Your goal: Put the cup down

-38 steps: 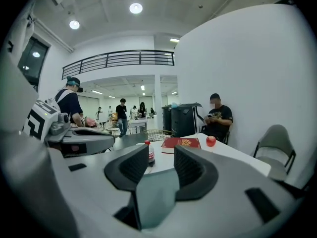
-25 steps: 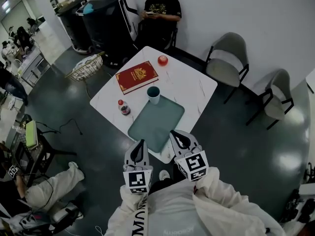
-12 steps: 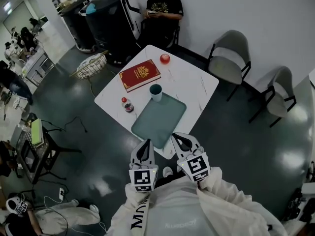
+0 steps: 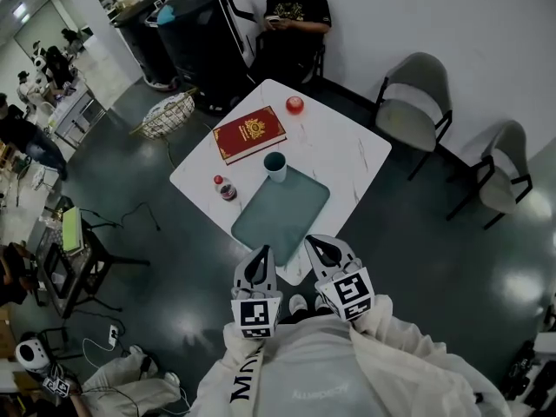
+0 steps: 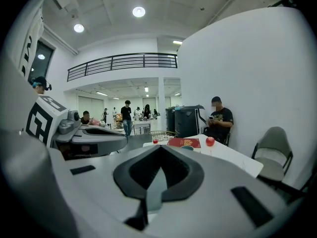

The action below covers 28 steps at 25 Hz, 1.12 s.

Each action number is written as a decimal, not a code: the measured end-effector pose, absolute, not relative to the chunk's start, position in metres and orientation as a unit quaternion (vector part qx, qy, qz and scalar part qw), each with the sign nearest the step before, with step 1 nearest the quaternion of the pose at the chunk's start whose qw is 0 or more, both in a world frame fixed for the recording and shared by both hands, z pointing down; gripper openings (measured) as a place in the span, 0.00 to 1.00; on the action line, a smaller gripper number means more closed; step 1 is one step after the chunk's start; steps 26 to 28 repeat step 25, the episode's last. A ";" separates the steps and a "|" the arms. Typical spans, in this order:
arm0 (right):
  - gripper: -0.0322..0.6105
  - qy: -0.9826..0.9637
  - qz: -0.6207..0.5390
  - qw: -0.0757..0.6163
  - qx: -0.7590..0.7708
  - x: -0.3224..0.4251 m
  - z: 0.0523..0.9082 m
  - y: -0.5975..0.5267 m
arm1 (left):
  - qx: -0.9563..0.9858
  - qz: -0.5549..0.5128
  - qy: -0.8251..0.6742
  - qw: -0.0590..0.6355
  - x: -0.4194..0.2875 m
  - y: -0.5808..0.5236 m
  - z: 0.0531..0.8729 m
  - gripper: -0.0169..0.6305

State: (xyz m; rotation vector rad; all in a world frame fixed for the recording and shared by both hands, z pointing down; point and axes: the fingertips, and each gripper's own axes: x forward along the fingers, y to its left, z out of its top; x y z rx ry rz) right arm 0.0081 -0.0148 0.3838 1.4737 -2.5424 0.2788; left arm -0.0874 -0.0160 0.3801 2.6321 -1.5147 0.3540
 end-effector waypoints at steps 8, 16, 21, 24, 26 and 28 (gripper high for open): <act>0.06 -0.858 0.104 0.086 0.496 0.024 0.388 -0.023 | 0.856 0.123 -0.501 0.041 -0.074 -0.021 0.384 0.04; 0.06 -0.857 0.110 0.094 0.495 0.031 0.398 -0.029 | 0.853 0.131 -0.503 0.045 -0.069 -0.028 0.393 0.04; 0.06 -0.855 0.113 0.098 0.497 0.032 0.398 -0.032 | 0.854 0.130 -0.501 0.047 -0.069 -0.032 0.392 0.04; 0.06 -0.854 0.109 0.101 0.498 0.032 0.396 -0.034 | 0.854 0.131 -0.501 0.047 -0.070 -0.034 0.392 0.04; 0.06 -0.854 0.107 0.102 0.498 0.032 0.396 -0.035 | 0.854 0.131 -0.501 0.047 -0.071 -0.035 0.392 0.04; 0.06 -0.854 0.107 0.102 0.498 0.032 0.396 -0.035 | 0.854 0.131 -0.501 0.047 -0.071 -0.035 0.392 0.04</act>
